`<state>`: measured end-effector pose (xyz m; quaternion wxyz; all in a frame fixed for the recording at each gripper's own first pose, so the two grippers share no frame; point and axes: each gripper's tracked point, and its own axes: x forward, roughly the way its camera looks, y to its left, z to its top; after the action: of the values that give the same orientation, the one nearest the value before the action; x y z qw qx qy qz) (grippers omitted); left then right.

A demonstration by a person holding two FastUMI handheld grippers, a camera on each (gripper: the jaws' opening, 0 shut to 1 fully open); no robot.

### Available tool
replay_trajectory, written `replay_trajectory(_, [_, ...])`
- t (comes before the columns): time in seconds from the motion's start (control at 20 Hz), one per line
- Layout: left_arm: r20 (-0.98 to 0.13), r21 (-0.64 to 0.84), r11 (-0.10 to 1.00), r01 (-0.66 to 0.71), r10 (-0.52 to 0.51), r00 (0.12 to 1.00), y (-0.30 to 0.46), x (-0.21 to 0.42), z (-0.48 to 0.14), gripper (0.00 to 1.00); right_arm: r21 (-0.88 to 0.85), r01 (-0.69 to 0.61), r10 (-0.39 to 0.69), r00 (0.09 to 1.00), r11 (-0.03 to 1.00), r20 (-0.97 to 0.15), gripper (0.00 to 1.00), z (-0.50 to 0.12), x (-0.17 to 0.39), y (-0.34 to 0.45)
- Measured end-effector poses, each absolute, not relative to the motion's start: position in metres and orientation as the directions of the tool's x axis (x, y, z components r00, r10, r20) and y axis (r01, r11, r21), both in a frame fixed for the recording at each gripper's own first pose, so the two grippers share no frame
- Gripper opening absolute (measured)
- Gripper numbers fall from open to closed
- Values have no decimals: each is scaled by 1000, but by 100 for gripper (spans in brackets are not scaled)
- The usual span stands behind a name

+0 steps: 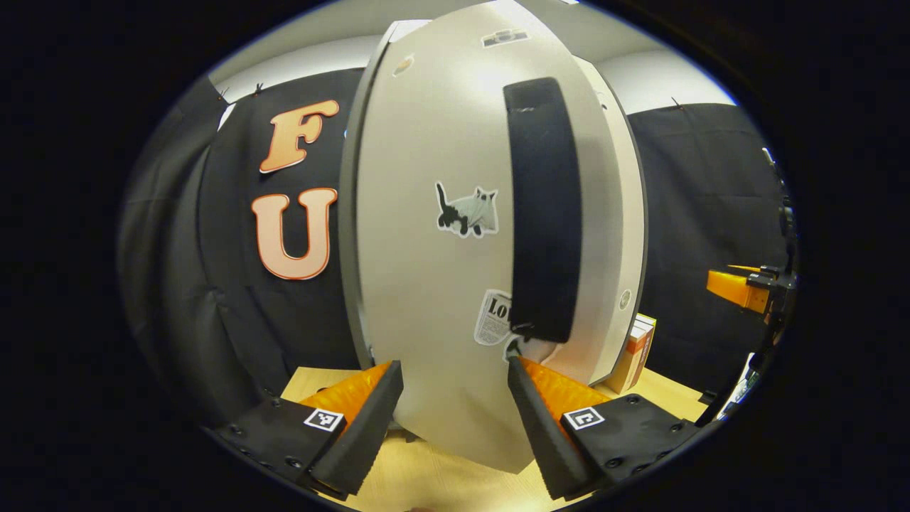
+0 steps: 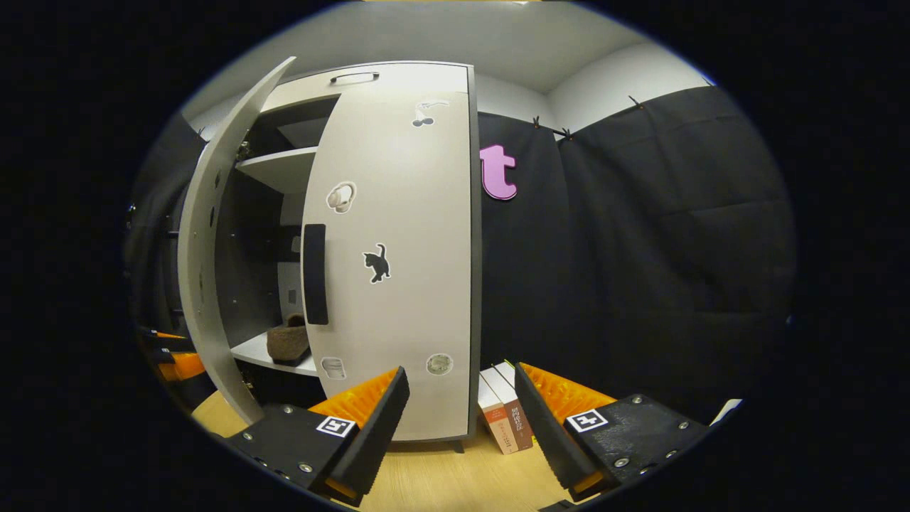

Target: Grab one shoe with the right hand and put it into the shoe cabinet, grab the other shoe with the left hand and put it into the shoe cabinet; then close the right door with the right hand and the left door with the left hand.

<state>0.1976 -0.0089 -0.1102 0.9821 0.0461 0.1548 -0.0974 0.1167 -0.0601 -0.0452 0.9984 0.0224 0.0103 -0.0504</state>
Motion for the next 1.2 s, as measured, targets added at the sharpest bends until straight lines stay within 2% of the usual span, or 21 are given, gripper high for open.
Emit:
replay_trajectory(0.2, [-315,81,982,170,-136,939,-15,236,-130,95,47,129,-127,991,991,-28,92,-48,118,-79])
replay_trajectory(0.3, [-308,119,981,151,-108,945,-14,245,-130,99,48,136,-134,990,990,-30,92,-50,119,-85])
replay_trajectory(0.45, [-282,143,980,137,-93,955,-15,250,-128,95,42,135,-133,990,990,-35,92,-53,123,-88])
replay_trajectory(1.2, [-251,161,987,9,32,968,-17,254,-128,95,1,22,-22,1000,1000,-20,92,-34,153,-79])
